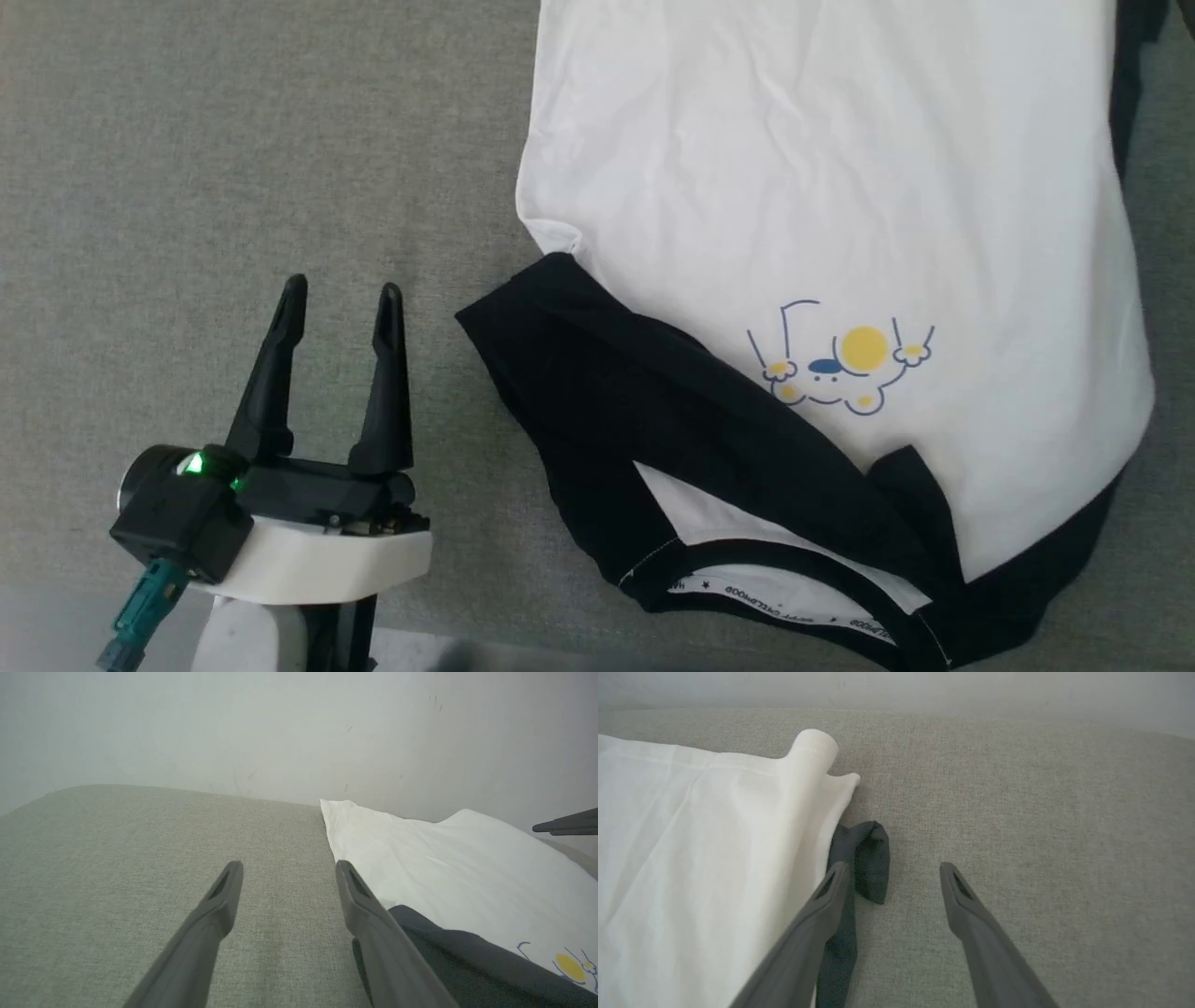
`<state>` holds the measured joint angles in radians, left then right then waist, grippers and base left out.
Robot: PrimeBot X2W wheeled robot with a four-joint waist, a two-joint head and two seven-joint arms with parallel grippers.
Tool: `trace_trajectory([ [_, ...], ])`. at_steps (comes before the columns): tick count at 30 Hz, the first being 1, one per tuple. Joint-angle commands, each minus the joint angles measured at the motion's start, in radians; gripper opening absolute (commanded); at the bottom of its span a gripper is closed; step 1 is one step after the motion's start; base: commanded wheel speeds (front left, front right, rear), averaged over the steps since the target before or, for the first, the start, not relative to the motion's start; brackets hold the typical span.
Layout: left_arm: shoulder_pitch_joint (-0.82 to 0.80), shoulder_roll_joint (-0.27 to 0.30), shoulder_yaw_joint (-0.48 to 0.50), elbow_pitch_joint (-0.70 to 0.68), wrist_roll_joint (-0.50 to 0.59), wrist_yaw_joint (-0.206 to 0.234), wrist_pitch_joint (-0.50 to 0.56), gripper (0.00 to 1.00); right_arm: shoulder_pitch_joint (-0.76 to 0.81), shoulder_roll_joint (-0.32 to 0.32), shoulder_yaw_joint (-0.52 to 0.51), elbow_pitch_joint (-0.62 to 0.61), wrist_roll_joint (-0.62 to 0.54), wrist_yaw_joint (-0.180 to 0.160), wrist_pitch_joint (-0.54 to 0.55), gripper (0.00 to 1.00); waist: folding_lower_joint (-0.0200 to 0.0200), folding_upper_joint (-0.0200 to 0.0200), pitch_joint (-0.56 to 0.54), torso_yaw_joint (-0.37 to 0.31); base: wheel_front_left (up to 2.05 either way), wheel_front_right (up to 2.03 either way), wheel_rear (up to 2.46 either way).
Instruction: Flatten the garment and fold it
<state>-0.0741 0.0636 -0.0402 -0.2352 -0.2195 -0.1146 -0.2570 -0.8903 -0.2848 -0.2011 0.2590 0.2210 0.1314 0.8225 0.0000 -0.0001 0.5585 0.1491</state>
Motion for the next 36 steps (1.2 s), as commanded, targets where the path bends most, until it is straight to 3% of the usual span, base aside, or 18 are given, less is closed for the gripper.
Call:
trace_trajectory([
  [1, -0.019, -0.006, -0.004, 0.005, -0.001, -0.007, -0.005, 1.0, -0.014, -0.007, 0.005, 0.0, -0.002, -0.001, 0.004, 1.0, 0.0, 0.0001, 0.011, 0.011, 0.0, 0.0, 0.0],
  [17, -0.049, -0.011, -0.014, 0.022, -0.016, -0.014, -0.005, 1.0, -0.032, -0.025, 0.002, -0.006, -0.035, -0.001, 0.02, 1.0, 0.0, 0.0001, 0.074, 0.046, 0.0, 0.0, 0.0],
  [28, -0.066, -0.012, -0.022, 0.042, -0.026, -0.016, -0.005, 1.0, -0.035, -0.039, 0.065, 0.004, -0.003, -0.001, 0.044, 1.0, 0.0, 0.0001, 0.097, 0.066, 0.0, 0.0, 0.0],
  [29, -0.067, -0.012, -0.022, 0.044, -0.026, -0.016, -0.005, 1.0, -0.035, -0.046, 0.079, 0.004, 0.0, -0.001, 0.051, 0.67, 0.0, 0.0001, 0.098, 0.066, 0.0, 0.0, 0.0],
  [31, -0.07, -0.013, -0.022, 0.049, -0.027, -0.016, -0.005, 1.0, -0.038, -0.059, 0.091, 0.004, 0.002, -0.001, 0.059, 0.15, 0.0, 0.0001, 0.097, 0.065, 0.0, 0.0, 0.0],
  [32, -0.071, -0.013, -0.022, 0.053, -0.028, -0.016, -0.005, 1.0, -0.039, -0.066, 0.095, 0.002, 0.0, -0.001, 0.059, 0.0, 0.0, 0.0001, 0.096, 0.065, 0.0, 0.0, 0.0],
  [36, -0.074, -0.013, -0.024, 0.063, -0.033, -0.016, -0.005, 1.0, -0.043, -0.071, 0.075, 0.004, -0.016, -0.001, 0.04, 0.0, 0.0, 0.0001, 0.082, 0.061, 0.0, 0.0, 0.0],
])
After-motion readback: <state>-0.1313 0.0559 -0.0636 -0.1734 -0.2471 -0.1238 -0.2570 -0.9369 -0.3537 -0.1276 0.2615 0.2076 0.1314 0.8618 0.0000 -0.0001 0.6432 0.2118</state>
